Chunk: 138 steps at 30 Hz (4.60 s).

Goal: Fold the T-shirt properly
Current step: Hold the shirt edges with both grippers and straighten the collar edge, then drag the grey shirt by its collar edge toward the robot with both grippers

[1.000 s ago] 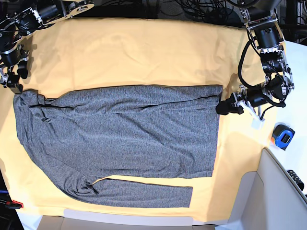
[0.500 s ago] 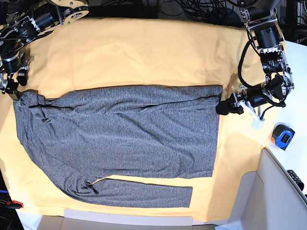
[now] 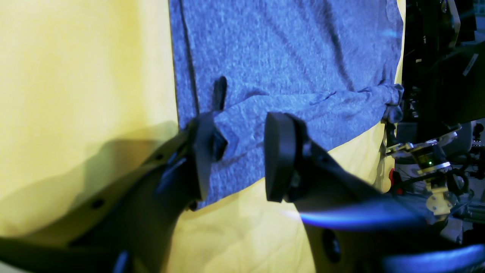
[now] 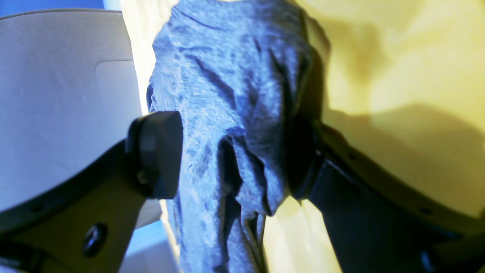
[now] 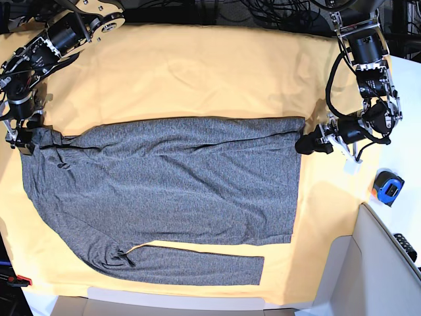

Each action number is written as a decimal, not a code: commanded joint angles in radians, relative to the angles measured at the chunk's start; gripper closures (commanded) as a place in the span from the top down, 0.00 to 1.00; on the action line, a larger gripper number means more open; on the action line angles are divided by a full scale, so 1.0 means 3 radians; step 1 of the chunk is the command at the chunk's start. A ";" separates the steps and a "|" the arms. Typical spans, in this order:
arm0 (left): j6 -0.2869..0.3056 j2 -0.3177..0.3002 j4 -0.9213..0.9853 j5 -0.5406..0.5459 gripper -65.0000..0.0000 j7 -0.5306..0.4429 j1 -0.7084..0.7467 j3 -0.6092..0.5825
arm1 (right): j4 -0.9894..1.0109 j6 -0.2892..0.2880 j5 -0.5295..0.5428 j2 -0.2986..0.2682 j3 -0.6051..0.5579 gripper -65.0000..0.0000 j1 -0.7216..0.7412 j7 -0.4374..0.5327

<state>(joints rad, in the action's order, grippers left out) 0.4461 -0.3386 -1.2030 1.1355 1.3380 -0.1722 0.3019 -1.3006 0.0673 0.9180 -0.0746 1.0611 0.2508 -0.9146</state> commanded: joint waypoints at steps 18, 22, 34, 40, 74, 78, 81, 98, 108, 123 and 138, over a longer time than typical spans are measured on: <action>0.0014 -0.0132 -0.0054 0.0069 0.34 -0.0008 -0.0001 0.0009 | 0.0139 -0.0038 -0.0326 -0.0051 -0.0021 0.00 0.0154 0.0115; 0.0014 -0.0148 -0.0048 0.0069 0.34 -0.0008 0.0055 0.0019 | 0.0139 -0.0038 -0.0326 -0.0051 -0.0021 0.00 0.0154 0.0115; 0.0014 -0.0137 -0.0064 0.0084 0.38 0.0194 0.0234 0.0034 | 0.0139 -0.0038 -0.0326 -0.0040 -0.0021 0.00 0.0148 0.0115; 0.0014 -0.0127 -0.0048 0.0084 0.38 0.0192 0.0234 0.0034 | 0.0139 -0.0038 -0.0326 -0.0035 -0.0021 0.00 0.0148 0.0115; 0.0014 0.0185 -0.0048 0.0069 0.00 0.0120 0.0075 0.0009 | 0.0124 -0.0038 -0.0326 -0.0051 -0.0021 0.00 0.0010 0.0115; 0.0014 0.0129 -0.0069 0.0084 0.00 0.0120 0.0178 0.0014 | 0.0103 -0.0038 -0.0306 -0.0056 -0.0021 0.00 -0.0097 0.0110; 0.0014 0.0083 -0.0135 0.0084 0.00 0.0120 0.0270 0.0024 | 0.0098 -0.0038 -0.0306 -0.0071 -0.0021 0.00 -0.0199 0.0110; 0.0019 -0.0081 -0.0488 0.0084 0.00 0.0110 0.0827 0.0045 | 0.0026 -0.0038 -0.0239 -0.0455 0.0373 0.00 -0.0562 -0.0943; 0.0024 -0.0102 -0.0913 0.0084 0.00 0.0125 0.1134 0.0203 | -0.0265 -0.0038 0.0241 -0.0562 0.0373 0.00 -0.1278 -0.0943; 0.0024 -0.0086 -0.1312 0.0084 0.00 0.0100 0.1656 0.0249 | -0.0265 -0.0043 0.0615 -0.0608 0.0373 0.00 -0.1897 -0.0948; 0.0024 0.0057 -0.1388 0.0084 0.00 0.0110 0.1881 0.0479 | -0.0260 -0.0043 0.0599 -0.0588 0.0353 0.00 -0.2025 -0.0948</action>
<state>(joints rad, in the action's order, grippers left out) 0.4500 -0.3069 -1.6035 1.1458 1.3720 0.3927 0.4366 -1.3746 0.0353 1.1519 -0.2409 1.1629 -0.3408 -1.1961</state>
